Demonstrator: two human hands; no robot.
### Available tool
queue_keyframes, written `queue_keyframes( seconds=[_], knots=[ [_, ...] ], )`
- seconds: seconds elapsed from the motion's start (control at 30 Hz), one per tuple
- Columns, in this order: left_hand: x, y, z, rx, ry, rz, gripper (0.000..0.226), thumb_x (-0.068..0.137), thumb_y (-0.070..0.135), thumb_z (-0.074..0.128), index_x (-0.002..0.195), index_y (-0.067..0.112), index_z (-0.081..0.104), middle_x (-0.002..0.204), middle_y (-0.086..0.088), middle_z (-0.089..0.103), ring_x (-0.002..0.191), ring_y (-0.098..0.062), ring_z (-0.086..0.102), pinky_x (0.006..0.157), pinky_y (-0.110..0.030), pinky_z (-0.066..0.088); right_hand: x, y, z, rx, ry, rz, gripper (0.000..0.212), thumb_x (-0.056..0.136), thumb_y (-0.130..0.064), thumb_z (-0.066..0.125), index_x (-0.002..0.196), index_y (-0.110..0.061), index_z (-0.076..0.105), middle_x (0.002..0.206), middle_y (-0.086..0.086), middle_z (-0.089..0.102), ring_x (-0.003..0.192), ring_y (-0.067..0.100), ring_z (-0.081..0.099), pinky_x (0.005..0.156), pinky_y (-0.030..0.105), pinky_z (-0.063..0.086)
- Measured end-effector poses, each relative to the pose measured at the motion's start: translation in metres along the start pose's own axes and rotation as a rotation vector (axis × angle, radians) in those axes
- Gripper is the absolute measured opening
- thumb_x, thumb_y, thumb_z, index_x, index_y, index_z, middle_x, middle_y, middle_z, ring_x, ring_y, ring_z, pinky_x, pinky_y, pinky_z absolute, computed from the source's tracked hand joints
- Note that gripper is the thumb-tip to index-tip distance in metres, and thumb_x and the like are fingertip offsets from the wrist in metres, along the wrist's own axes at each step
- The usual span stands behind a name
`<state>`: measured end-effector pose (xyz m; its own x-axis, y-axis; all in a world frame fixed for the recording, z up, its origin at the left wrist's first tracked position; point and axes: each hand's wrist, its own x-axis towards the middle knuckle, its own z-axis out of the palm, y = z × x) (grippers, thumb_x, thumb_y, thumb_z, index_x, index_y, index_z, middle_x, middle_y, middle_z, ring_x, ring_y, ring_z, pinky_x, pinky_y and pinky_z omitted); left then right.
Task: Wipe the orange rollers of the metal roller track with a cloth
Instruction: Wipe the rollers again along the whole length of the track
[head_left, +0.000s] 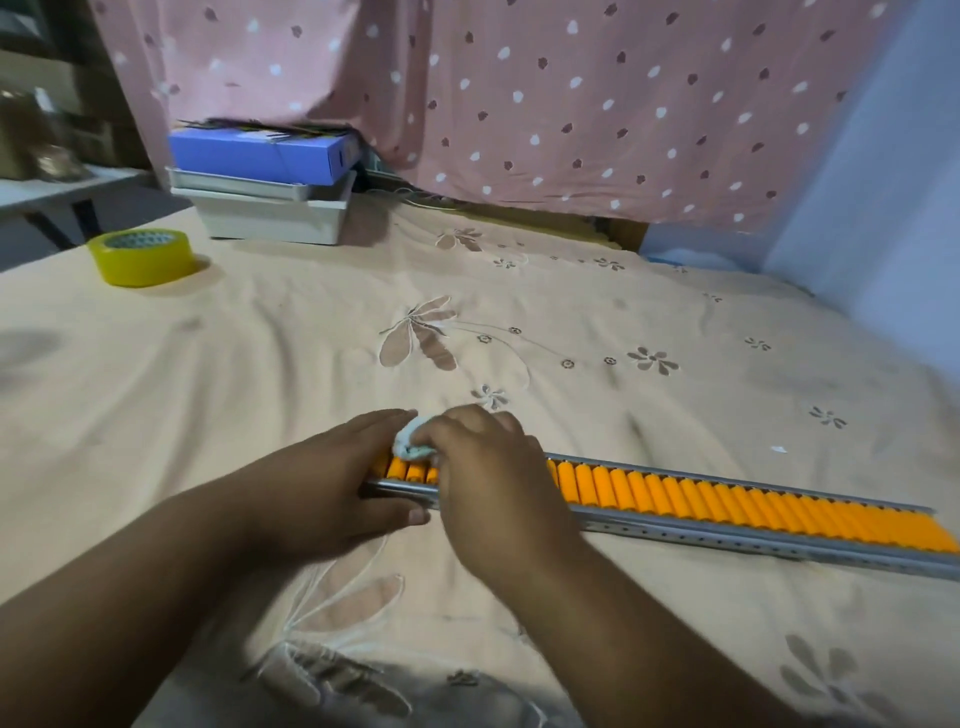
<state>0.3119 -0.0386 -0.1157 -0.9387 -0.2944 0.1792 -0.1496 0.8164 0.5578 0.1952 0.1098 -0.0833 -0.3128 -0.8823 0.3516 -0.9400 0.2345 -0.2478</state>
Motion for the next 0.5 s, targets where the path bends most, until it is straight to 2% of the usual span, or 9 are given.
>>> queue_keyframes(
  seconds=[0.1, 0.2, 0.27, 0.33, 0.4, 0.47, 0.5],
  knots=[
    [-0.005, -0.004, -0.002, 0.003, 0.068, -0.092, 0.068, 0.064, 0.066, 0.073, 0.12, 0.037, 0.045, 0.109, 0.021, 0.053, 0.098, 0.001, 0.056, 0.075, -0.016, 0.042, -0.018, -0.007, 0.004, -0.059, -0.016, -0.048, 0.036, 0.079, -0.015, 0.066, 0.11, -0.032, 0.065, 0.111, -0.006, 0.063, 0.094, 0.025, 0.053, 0.076, 0.043, 0.049],
    [-0.004, -0.007, 0.0, -0.008, 0.122, -0.117, 0.077, 0.055, 0.071, 0.072, 0.118, 0.035, 0.047, 0.104, 0.017, 0.057, 0.092, -0.005, 0.058, 0.072, -0.019, 0.045, -0.022, -0.002, -0.017, 0.081, -0.097, -0.084, 0.027, 0.089, -0.017, 0.06, 0.107, -0.037, 0.065, 0.109, -0.013, 0.064, 0.098, 0.017, 0.05, 0.083, 0.038, 0.048],
    [-0.005, -0.009, -0.002, -0.08, 0.112, -0.156, 0.092, 0.053, 0.063, 0.08, 0.132, 0.038, 0.041, 0.113, 0.019, 0.058, 0.098, -0.001, 0.061, 0.08, -0.019, 0.047, -0.013, 0.003, -0.026, 0.13, -0.075, -0.083, 0.024, 0.093, -0.021, 0.058, 0.107, -0.038, 0.064, 0.11, -0.016, 0.063, 0.102, 0.011, 0.049, 0.087, 0.031, 0.045],
    [-0.007, -0.011, -0.004, -0.183, 0.093, -0.172, 0.105, 0.054, 0.052, 0.087, 0.142, 0.04, 0.031, 0.12, 0.018, 0.059, 0.103, 0.0, 0.065, 0.089, -0.025, 0.052, 0.002, 0.004, -0.027, 0.127, -0.002, -0.072, 0.024, 0.094, -0.019, 0.058, 0.107, -0.038, 0.064, 0.11, -0.018, 0.062, 0.103, 0.01, 0.049, 0.087, 0.029, 0.045],
    [-0.01, -0.011, -0.005, -0.277, 0.101, -0.165, 0.106, 0.059, 0.034, 0.092, 0.146, 0.033, 0.031, 0.121, 0.014, 0.063, 0.105, -0.002, 0.067, 0.091, -0.031, 0.055, 0.019, 0.001, -0.02, 0.136, 0.046, -0.07, 0.028, 0.092, -0.014, 0.058, 0.107, -0.036, 0.066, 0.111, -0.017, 0.063, 0.104, 0.011, 0.05, 0.088, 0.029, 0.046],
    [-0.011, -0.01, -0.004, -0.343, 0.13, -0.159, 0.102, 0.062, 0.018, 0.093, 0.144, 0.026, 0.033, 0.116, 0.015, 0.068, 0.103, -0.001, 0.068, 0.086, -0.021, 0.055, 0.029, -0.003, -0.007, 0.163, 0.031, -0.08, 0.032, 0.089, -0.01, 0.059, 0.108, -0.034, 0.067, 0.112, -0.014, 0.063, 0.104, 0.015, 0.052, 0.089, 0.033, 0.048],
    [-0.011, -0.009, -0.004, -0.354, 0.144, -0.164, 0.104, 0.062, 0.016, 0.093, 0.145, 0.026, 0.031, 0.113, 0.02, 0.067, 0.101, 0.001, 0.068, 0.083, -0.015, 0.053, 0.028, -0.007, 0.0, 0.153, 0.009, -0.094, 0.033, 0.087, -0.01, 0.061, 0.109, -0.034, 0.067, 0.112, -0.012, 0.063, 0.103, 0.018, 0.053, 0.088, 0.037, 0.049]
  ],
)
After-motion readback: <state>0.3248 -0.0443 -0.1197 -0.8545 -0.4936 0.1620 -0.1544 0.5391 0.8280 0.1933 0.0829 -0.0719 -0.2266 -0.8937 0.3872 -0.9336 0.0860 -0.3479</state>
